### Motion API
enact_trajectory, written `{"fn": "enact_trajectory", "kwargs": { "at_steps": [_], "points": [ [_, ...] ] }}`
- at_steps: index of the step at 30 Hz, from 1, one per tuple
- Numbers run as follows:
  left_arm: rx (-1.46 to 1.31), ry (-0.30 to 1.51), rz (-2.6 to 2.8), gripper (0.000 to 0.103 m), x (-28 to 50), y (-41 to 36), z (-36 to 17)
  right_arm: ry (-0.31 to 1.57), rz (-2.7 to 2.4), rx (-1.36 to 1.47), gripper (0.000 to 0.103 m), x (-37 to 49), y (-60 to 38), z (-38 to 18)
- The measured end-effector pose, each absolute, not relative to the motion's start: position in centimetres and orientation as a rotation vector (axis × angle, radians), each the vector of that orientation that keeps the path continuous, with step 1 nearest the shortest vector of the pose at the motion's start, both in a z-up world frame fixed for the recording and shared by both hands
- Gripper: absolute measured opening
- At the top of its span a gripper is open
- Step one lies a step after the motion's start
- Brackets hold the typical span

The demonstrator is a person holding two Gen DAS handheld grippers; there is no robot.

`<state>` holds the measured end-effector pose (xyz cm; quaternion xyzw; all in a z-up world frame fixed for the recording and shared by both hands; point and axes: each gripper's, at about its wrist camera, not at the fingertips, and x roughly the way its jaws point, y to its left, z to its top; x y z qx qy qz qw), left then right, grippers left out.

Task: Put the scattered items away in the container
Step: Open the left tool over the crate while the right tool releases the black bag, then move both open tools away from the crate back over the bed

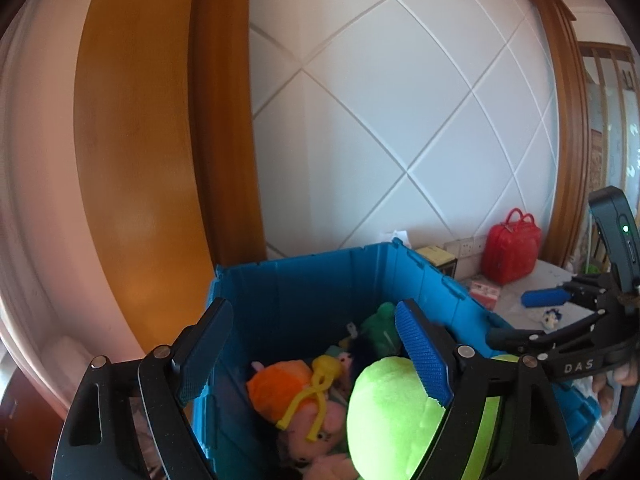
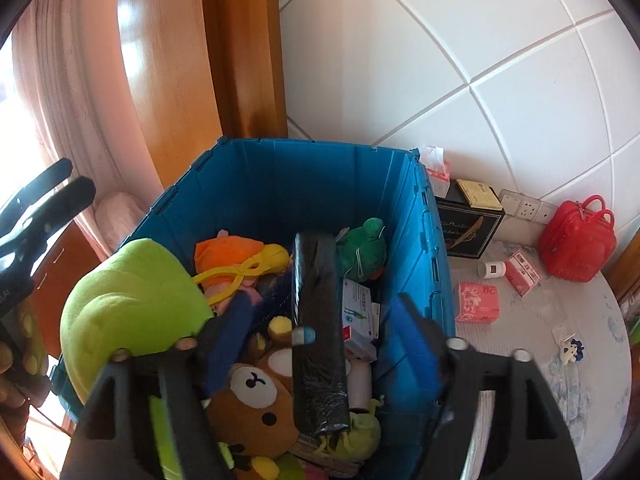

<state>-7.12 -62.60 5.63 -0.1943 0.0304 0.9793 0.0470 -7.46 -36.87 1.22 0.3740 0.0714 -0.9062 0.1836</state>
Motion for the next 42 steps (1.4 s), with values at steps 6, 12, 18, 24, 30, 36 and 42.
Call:
{"fn": "enact_trajectory", "kwargs": {
  "at_steps": [6,12,18,24,30,36,42],
  "points": [
    [-0.596,0.094,3.003,0.084,-7.2,-62.8,5.4,0.207,-2.555,1.054,0.103,-7.1,-36.6,1.4],
    [-0.598,0.087,3.018,0.084,-7.2,-62.6,5.4,0.196,-2.536,1.066,0.103,-6.4,-35.9,1.3],
    [-0.625,0.088,3.033,0.084,-6.7,-61.5,5.2,0.185,-2.507,1.061,0.103,-6.0,-34.9,1.3],
    [-0.646,0.114,3.053,0.085,-5.9,-58.6,5.0,0.173,-2.454,1.031,0.103,-5.3,-33.2,1.5],
    [-0.662,0.131,3.089,0.085,-4.5,-53.4,5.2,0.172,-2.388,0.99,0.103,-3.9,-29.0,1.8],
    [-0.699,0.087,3.116,0.096,-2.9,-46.5,5.1,0.177,-2.345,0.978,0.103,-2.3,-22.2,1.0],
    [-0.735,0.081,3.094,0.102,-1.8,-38.6,3.8,0.199,-2.341,1.014,0.103,-1.3,-13.8,-0.7]
  ]
}}
